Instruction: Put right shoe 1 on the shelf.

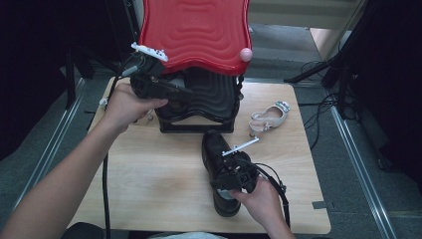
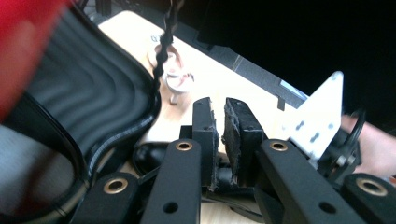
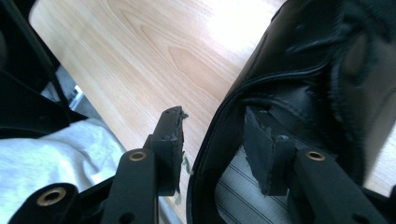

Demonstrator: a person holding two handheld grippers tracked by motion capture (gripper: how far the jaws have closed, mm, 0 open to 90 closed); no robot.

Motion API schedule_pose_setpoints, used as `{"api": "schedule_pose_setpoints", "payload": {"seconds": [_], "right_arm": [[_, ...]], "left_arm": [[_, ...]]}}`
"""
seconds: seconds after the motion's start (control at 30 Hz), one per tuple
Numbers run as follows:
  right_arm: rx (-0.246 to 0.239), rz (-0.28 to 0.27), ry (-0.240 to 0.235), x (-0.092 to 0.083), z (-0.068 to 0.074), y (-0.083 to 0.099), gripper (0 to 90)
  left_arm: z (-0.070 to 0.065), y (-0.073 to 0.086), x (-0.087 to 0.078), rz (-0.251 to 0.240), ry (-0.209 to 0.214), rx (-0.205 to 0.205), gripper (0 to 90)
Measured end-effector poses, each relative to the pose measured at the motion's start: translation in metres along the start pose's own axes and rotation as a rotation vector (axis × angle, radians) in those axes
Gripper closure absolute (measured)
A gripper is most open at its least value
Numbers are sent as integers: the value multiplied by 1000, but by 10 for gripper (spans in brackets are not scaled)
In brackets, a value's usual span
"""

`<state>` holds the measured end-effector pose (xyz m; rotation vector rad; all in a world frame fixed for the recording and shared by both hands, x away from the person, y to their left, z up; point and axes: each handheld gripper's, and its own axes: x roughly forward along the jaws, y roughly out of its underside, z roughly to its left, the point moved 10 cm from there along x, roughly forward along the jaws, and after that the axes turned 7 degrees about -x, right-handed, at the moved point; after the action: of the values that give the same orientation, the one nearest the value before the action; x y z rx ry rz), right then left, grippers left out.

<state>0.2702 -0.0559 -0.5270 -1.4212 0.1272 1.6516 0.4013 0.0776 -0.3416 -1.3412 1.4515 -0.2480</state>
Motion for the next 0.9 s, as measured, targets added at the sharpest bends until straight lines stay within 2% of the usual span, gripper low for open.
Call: {"api": "schedule_pose_setpoints", "payload": {"seconds": [0.17, 0.23, 0.3, 0.37, 0.4, 0.43, 0.57, 0.6, 0.63, 0.67, 0.77, 0.9], "right_arm": [[-1, 19, -1, 12, -1, 3, 596], [0, 40, 12, 23, -3, 5, 596], [0, 44, 17, 24, -4, 6, 596], [-3, 54, 23, 32, -5, 7, 619], [-2, 57, 26, 34, -5, 7, 619], [-3, 60, 34, 36, -5, 7, 621], [-5, 63, 59, 41, -7, 6, 634], [-7, 64, 62, 41, -7, 6, 638], [-12, 63, 64, 41, -7, 6, 645], [-12, 63, 64, 41, -7, 6, 645], [-20, 54, 72, 43, -8, 7, 661], [-5, 53, 58, 42, -9, 7, 698]], "left_arm": [[0, -25, -7, -17, -18, 19, 834], [0, -37, -11, -26, -13, 29, 830], [-1, -46, -14, -31, 10, 36, 827], [3, -59, -20, -42, 6, 28, 829], [6, -63, -21, -43, -17, 35, 830], [6, -63, -21, -43, -17, 35, 834], [17, -79, -21, -26, -87, 53, 840], [17, -79, -21, -26, -87, 53, 841], [21, -85, -20, -27, -110, 58, 840], [21, -85, -20, -27, -110, 58, 840], [28, -91, -15, -31, -148, 59, 849], [34, -93, -8, -24, -176, 56, 858]]}}
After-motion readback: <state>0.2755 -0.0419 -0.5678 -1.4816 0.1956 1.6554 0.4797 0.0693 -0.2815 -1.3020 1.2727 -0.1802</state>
